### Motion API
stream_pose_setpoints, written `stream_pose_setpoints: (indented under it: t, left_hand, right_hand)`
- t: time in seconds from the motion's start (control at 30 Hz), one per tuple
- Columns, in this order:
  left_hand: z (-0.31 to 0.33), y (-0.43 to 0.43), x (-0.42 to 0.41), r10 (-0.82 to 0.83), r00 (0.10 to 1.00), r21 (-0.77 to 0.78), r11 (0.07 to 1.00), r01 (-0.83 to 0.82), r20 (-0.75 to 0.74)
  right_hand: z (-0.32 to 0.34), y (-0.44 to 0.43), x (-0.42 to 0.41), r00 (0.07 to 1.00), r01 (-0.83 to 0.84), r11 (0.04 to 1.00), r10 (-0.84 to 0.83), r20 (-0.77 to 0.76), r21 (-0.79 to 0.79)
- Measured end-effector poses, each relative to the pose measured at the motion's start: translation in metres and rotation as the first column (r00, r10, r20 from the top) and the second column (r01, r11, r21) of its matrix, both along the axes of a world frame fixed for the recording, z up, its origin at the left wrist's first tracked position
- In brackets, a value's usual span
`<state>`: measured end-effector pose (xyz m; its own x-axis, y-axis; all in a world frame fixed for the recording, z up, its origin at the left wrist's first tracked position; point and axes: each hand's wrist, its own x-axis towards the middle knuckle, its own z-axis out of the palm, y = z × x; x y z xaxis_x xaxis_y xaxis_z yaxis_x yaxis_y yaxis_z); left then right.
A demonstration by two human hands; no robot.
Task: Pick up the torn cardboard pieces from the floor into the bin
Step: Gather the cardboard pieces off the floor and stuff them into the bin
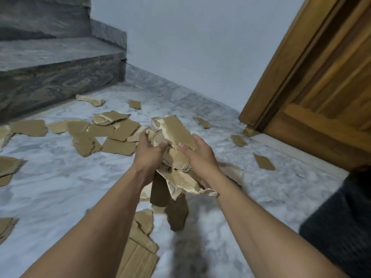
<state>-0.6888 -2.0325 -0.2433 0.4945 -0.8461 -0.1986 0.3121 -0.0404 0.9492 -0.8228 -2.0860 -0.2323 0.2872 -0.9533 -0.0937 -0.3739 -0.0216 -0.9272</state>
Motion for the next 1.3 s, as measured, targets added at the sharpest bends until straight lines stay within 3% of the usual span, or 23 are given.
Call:
stream_pose_setpoints:
  t: [0.33,0.53,0.77,0.93,1.0,1.1,1.2,1.3]
  left_hand:
    - [0.121,-0.034,-0.192,-0.241,0.97,-0.142,0.96,0.24,0.008]
    - [0.182,-0.052,-0.331,-0.411,0.91,-0.207,0.886,0.415,0.063]
    - [0.173,-0.058,-0.457,-0.608,0.776,-0.135,0.766,0.629,0.171]
    - [0.154,-0.06,-0.478,-0.719,0.587,0.028,0.641,0.767,0.373]
    - [0.145,-0.058,-0.47,-0.712,0.556,0.051,0.633,0.773,0.429]
    - [0.136,-0.058,-0.444,-0.623,0.614,0.003,0.703,0.711,0.485]
    - [0.129,-0.055,-0.398,-0.432,0.676,-0.101,0.796,0.597,0.597]
    - [0.107,-0.057,-0.339,-0.271,0.681,-0.127,0.872,0.473,0.68]
  right_hand:
    - [0.129,0.013,-0.196,0.948,0.305,0.928,-0.317,-0.023,-0.214]
    - [0.191,0.028,-0.328,0.836,0.509,0.804,-0.547,-0.044,-0.307]
    - [0.183,0.054,-0.451,0.697,0.662,0.687,-0.711,-0.092,-0.3]
    - [0.153,0.065,-0.489,0.625,0.725,0.655,-0.755,-0.198,-0.212]
    - [0.144,0.068,-0.492,0.619,0.733,0.661,-0.745,-0.249,-0.159]
    - [0.141,0.068,-0.481,0.619,0.721,0.683,-0.712,-0.33,-0.121]
    - [0.148,0.056,-0.448,0.619,0.703,0.691,-0.712,-0.333,-0.171]
    - [0.15,0.035,-0.394,0.61,0.673,0.682,-0.731,-0.306,-0.286]
